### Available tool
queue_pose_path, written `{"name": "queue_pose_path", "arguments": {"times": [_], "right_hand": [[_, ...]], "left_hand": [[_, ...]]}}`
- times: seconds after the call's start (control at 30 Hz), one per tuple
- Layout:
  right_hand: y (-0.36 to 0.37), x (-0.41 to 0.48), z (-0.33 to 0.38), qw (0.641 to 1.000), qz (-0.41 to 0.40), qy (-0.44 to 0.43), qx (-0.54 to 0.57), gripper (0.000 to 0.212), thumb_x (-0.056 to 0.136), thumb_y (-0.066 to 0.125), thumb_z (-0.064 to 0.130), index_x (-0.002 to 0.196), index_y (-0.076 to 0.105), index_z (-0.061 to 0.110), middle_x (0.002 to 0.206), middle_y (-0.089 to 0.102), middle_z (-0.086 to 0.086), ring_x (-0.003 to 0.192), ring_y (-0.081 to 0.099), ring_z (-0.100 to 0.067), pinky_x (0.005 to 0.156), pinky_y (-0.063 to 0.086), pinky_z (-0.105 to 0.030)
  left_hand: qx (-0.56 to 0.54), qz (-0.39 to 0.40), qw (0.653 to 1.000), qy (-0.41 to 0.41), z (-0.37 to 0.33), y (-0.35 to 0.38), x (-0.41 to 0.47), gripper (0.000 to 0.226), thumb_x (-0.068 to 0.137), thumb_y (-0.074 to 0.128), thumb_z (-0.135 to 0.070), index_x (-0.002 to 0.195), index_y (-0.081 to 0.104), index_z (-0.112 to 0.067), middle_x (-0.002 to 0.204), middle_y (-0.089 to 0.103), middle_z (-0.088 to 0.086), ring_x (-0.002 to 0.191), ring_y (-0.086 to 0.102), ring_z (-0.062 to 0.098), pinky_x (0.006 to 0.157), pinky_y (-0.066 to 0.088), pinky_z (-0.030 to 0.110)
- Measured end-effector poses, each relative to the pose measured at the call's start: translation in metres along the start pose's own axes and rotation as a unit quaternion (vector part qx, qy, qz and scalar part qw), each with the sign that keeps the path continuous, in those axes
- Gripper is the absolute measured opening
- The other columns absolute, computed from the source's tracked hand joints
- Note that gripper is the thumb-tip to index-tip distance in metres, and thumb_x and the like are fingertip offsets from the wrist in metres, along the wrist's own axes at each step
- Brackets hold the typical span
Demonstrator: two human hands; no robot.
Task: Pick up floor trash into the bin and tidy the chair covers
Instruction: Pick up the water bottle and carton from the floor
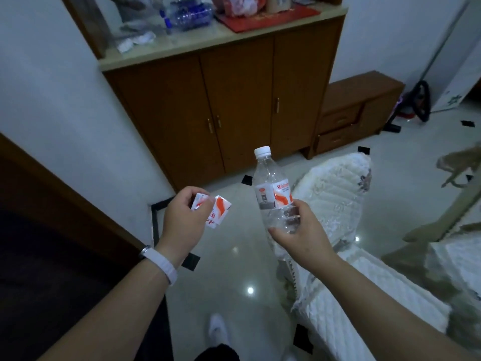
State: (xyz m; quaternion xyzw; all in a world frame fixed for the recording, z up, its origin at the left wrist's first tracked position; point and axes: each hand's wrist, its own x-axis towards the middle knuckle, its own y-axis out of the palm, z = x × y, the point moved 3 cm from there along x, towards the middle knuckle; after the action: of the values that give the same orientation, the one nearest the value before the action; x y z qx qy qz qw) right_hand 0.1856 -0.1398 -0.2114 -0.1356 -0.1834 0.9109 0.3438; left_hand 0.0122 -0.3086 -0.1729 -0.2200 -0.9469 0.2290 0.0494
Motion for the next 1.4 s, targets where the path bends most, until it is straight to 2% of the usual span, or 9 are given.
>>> {"name": "queue_pose_path", "arguments": {"times": [0.07, 0.33, 0.4, 0.5, 0.8, 0.97, 1.2, 1.27, 1.4], "right_hand": [[0.013, 0.016, 0.003, 1.0, 0.005, 0.003, -0.016, 0.052, 0.076, 0.081, 0.033, 0.109, 0.042, 0.043, 0.101, 0.058, 0.02, 0.093, 0.059, 0.001, 0.079, 0.05, -0.022], [0.064, 0.098, 0.036, 0.996, -0.03, 0.019, -0.077, 0.065, 0.071, 0.079, 0.042, 0.125, 0.044, 0.034, 0.108, 0.059, 0.014, 0.096, 0.059, -0.004, 0.088, 0.053, -0.035], [0.08, 0.122, 0.056, 0.995, -0.048, 0.026, -0.085, 0.069, 0.073, 0.079, 0.042, 0.13, 0.041, 0.032, 0.109, 0.057, 0.016, 0.097, 0.057, -0.003, 0.084, 0.052, -0.029], [0.109, 0.152, 0.088, 0.994, -0.053, 0.012, -0.1, 0.059, 0.077, 0.079, 0.033, 0.122, 0.04, 0.035, 0.102, 0.055, 0.019, 0.09, 0.056, 0.001, 0.072, 0.045, -0.015], [0.165, 0.222, 0.128, 0.993, -0.056, 0.013, -0.106, 0.057, 0.074, 0.08, 0.037, 0.118, 0.045, 0.039, 0.106, 0.059, 0.017, 0.094, 0.059, -0.002, 0.081, 0.052, -0.025], [0.161, 0.263, 0.132, 0.992, -0.083, 0.03, -0.085, 0.057, 0.076, 0.08, 0.036, 0.12, 0.043, 0.038, 0.106, 0.058, 0.017, 0.091, 0.06, -0.002, 0.071, 0.046, -0.016], [0.163, 0.339, 0.116, 0.994, -0.083, 0.054, -0.036, 0.048, 0.076, 0.08, 0.031, 0.11, 0.046, 0.039, 0.1, 0.059, 0.017, 0.085, 0.06, 0.0, 0.07, 0.05, -0.016], [0.155, 0.366, 0.109, 0.994, -0.089, 0.061, -0.016, 0.047, 0.077, 0.08, 0.03, 0.109, 0.047, 0.038, 0.098, 0.059, 0.017, 0.082, 0.059, 0.008, 0.061, 0.047, -0.009], [0.123, 0.423, 0.098, 0.99, -0.118, 0.078, 0.015, 0.05, 0.075, 0.08, 0.03, 0.114, 0.049, 0.035, 0.098, 0.062, 0.019, 0.083, 0.061, 0.008, 0.072, 0.049, -0.015]], "left_hand": [[-0.007, -0.006, 1.0, -0.008, 0.012, -0.005, 0.017, 0.007, 0.095, 0.064, -0.028, 0.102, 0.061, -0.027, 0.097, 0.065, -0.009, 0.089, 0.064, 0.014, 0.062, 0.052, 0.021], [-0.06, 0.012, 0.998, -0.013, 0.056, -0.027, 0.128, 0.005, 0.095, 0.065, -0.027, 0.099, 0.063, -0.024, 0.095, 0.065, -0.004, 0.088, 0.064, 0.017, 0.061, 0.051, 0.024], [-0.068, 0.021, 0.997, 0.002, 0.059, -0.041, 0.165, 0.006, 0.095, 0.064, -0.027, 0.1, 0.062, -0.024, 0.095, 0.064, -0.006, 0.087, 0.063, 0.015, 0.062, 0.051, 0.023], [-0.067, 0.023, 0.997, 0.014, 0.068, -0.064, 0.213, 0.007, 0.095, 0.064, -0.027, 0.101, 0.061, -0.025, 0.094, 0.063, -0.01, 0.087, 0.062, 0.013, 0.061, 0.051, 0.021], [-0.079, 0.047, 0.995, 0.034, 0.082, -0.095, 0.325, 0.007, 0.095, 0.065, -0.027, 0.1, 0.062, -0.024, 0.095, 0.063, -0.011, 0.088, 0.062, 0.011, 0.063, 0.051, 0.022], [-0.089, 0.063, 0.994, 0.027, 0.082, -0.082, 0.359, 0.007, 0.095, 0.065, -0.026, 0.1, 0.063, -0.023, 0.095, 0.064, -0.008, 0.088, 0.063, 0.012, 0.064, 0.053, 0.023], [-0.068, 0.086, 0.994, 0.0, 0.082, -0.042, 0.412, 0.004, 0.094, 0.067, -0.023, 0.091, 0.064, -0.025, 0.089, 0.065, -0.006, 0.084, 0.063, 0.013, 0.065, 0.054, 0.03], [-0.051, 0.091, 0.995, 0.001, 0.071, -0.027, 0.436, 0.003, 0.094, 0.066, -0.025, 0.093, 0.064, -0.026, 0.09, 0.065, -0.007, 0.083, 0.063, 0.011, 0.063, 0.054, 0.028], [-0.033, 0.108, 0.994, 0.008, 0.041, 0.013, 0.489, 0.003, 0.094, 0.066, -0.024, 0.095, 0.063, -0.025, 0.093, 0.065, -0.007, 0.084, 0.062, 0.01, 0.057, 0.052, 0.017]]}}
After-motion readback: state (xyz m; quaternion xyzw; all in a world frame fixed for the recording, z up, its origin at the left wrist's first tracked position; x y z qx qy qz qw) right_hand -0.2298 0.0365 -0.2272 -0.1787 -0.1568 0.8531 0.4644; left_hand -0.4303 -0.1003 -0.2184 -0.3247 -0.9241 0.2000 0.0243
